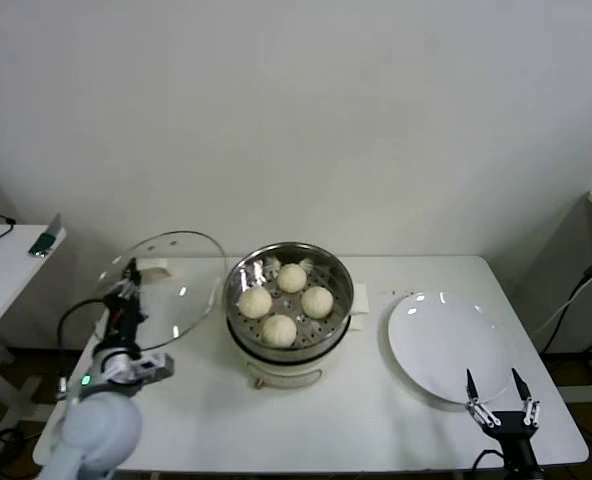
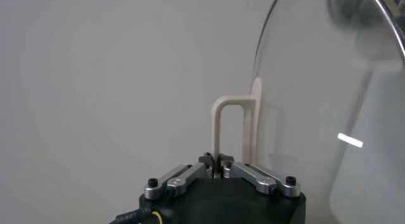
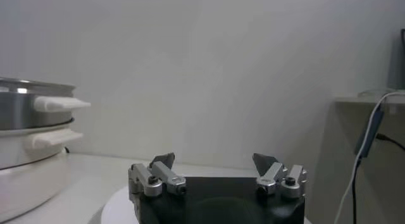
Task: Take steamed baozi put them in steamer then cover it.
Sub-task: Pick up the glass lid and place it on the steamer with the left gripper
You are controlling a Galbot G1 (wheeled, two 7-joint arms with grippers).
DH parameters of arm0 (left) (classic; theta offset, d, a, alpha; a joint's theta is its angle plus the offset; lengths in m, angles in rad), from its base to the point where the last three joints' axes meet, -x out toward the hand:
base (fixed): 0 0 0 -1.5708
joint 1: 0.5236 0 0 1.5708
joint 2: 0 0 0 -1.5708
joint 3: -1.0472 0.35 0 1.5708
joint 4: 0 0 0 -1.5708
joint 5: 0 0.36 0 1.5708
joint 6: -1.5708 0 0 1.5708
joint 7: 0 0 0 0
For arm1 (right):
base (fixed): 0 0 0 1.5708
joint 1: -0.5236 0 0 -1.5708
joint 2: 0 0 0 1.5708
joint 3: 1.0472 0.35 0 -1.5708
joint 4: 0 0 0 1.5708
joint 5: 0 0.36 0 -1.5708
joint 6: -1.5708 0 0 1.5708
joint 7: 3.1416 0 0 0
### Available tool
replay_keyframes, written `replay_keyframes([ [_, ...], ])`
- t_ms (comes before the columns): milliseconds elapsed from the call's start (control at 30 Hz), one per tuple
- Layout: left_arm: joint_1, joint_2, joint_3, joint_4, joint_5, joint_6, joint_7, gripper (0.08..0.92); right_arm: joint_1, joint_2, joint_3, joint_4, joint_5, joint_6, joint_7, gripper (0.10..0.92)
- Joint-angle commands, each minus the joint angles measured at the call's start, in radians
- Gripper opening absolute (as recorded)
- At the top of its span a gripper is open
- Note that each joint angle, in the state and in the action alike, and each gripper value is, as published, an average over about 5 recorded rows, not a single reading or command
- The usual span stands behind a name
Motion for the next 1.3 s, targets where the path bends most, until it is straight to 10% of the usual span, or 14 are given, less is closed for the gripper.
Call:
replay_keyframes([
  [33, -0.237, -0.138, 0.422, -0.044, 0.389, 0.239, 0.3, 0.138, 0.021, 0.009, -0.017, -0.02, -0.025, 0.001, 0.01, 0.823],
  [600, -0.345, -0.388, 0.564, 0.15, 0.567, 0.239, 0.34, 0.138, 0.021, -0.01, 0.006, -0.049, 0.019, 0.032, 0.03, 0.823],
  [1300, -0.324, -0.363, 0.525, 0.282, 0.52, 0.227, 0.235, 0.138, 0.016, -0.013, 0.038, -0.051, 0.047, 0.056, 0.058, 0.823],
])
